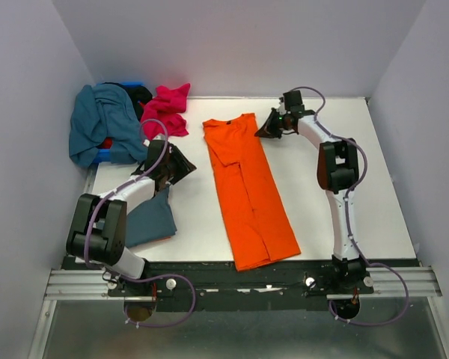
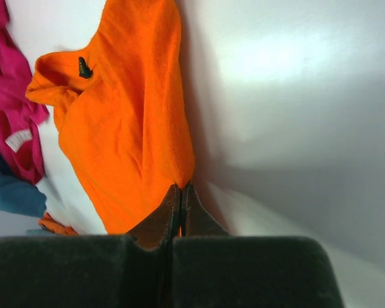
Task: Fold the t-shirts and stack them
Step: Rotate the tshirt 90 degrees
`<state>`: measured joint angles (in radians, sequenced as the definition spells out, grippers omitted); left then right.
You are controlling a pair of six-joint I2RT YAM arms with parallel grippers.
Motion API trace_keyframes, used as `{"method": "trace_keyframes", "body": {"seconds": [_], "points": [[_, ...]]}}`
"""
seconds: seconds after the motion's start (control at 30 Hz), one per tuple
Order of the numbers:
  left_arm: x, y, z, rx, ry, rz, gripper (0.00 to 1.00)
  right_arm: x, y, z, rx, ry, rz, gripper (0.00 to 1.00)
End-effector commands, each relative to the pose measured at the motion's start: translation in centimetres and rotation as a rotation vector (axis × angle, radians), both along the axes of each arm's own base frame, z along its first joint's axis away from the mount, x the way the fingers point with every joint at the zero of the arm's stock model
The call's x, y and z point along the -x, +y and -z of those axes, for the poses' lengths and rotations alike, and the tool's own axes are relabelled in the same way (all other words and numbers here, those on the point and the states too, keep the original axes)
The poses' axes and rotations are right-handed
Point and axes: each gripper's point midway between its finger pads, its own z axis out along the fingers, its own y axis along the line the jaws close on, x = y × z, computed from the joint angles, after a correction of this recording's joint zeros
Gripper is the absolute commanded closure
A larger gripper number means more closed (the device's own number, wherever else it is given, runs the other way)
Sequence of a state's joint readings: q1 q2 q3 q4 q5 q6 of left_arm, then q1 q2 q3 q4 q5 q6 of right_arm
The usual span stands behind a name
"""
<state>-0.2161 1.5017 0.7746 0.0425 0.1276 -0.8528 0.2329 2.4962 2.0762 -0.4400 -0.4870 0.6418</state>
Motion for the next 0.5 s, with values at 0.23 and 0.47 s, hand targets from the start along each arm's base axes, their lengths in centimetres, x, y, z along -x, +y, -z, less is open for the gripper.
{"method": "trace_keyframes", "body": {"seconds": [0.23,0.47], "points": [[-0.5,-6.0,1.2,0.065,0.005,0.166,0.42,-5.9,-7.4,-1.0,-0.11,-0.024,0.277,0.98],[0.5,-8.3,1.2,0.066,0.01,0.216,0.42,-6.1,-8.7,-2.4,-0.076,-0.033,0.298,0.48]]}}
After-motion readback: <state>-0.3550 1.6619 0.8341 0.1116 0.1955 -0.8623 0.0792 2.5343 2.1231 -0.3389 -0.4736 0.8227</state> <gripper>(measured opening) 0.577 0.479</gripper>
